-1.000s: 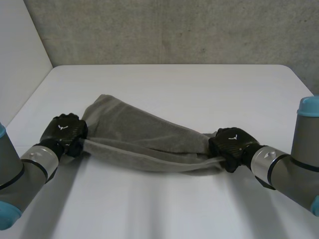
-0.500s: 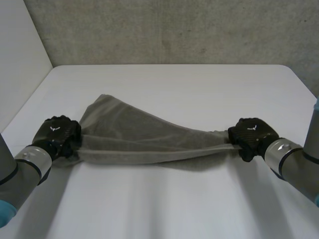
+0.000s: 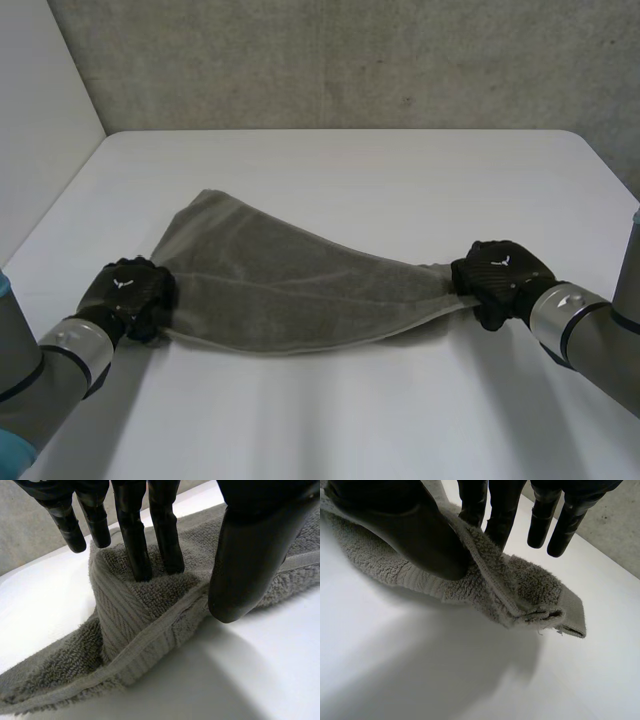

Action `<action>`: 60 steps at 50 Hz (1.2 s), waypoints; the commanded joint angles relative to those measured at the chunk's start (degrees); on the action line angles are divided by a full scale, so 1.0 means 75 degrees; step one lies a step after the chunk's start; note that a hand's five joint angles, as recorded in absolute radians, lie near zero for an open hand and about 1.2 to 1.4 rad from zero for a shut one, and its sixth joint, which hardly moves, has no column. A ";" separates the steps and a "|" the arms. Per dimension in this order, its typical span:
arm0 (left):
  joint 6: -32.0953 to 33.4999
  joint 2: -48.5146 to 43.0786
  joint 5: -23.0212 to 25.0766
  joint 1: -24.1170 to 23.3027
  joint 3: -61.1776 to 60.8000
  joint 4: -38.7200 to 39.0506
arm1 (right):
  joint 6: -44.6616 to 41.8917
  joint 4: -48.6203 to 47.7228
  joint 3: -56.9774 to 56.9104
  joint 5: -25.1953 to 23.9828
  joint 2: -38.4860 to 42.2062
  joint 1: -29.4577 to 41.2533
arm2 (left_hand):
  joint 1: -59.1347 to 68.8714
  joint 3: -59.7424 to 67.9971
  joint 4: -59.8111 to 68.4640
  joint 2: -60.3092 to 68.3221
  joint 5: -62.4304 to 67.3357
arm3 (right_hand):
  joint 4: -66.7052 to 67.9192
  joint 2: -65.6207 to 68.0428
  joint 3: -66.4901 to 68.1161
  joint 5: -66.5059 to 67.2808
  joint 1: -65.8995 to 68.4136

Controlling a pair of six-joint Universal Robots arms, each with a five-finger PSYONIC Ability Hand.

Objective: Fold the towel.

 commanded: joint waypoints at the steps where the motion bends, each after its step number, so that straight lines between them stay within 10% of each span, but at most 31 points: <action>1: 0.0051 -0.0141 0.0006 -0.0029 0.0009 0.0023 | -0.0011 0.0057 -0.0024 0.0030 -0.0031 -0.0064 | 0.3147 -0.0442 -0.0501 0.3140 0.3179 | -0.0580 0.0559 -0.0403 0.0423 0.0451; 16: 0.0836 0.1195 0.0510 -0.0017 0.0853 -0.1137 | -0.1265 0.3538 -0.1243 -0.0791 -0.0805 -0.0099 | 0.4625 -0.0442 -0.0501 0.4618 0.4657 | -0.0580 0.0559 -0.0403 0.0423 0.0451; 23: 0.0743 -0.0874 0.0300 -0.0356 0.3143 -0.1394 | -0.1324 0.3526 -0.2766 -0.0638 0.0695 0.0053 | 0.4625 -0.0442 -0.0501 0.4618 0.4657 | -0.0580 0.0559 -0.0403 0.0423 0.0451; 31: 0.0369 -0.1899 -0.0601 -0.0977 0.6693 -0.2203 | -0.0668 0.2366 -0.5953 -0.0193 0.1609 0.0287 | 0.4625 -0.0442 -0.0501 0.4618 0.4657 | -0.0580 0.0559 -0.0403 0.0423 0.0451; 40: -0.1400 -0.0494 -0.1224 -0.1201 0.9453 -0.1749 | 0.2096 -0.0784 -0.6717 -0.0122 -0.0193 0.0229 | 0.4625 -0.0442 -0.0501 0.4618 0.4657 | -0.0580 0.0559 -0.0403 0.0423 0.0451; 60: -0.1496 -0.0164 0.0135 -0.0615 0.4368 0.0491 | 0.0188 -0.0552 -0.2230 -0.0685 -0.0735 0.0124 | 0.4625 -0.0442 -0.0501 0.4618 0.4657 | -0.0580 0.0559 -0.0403 0.0423 0.0451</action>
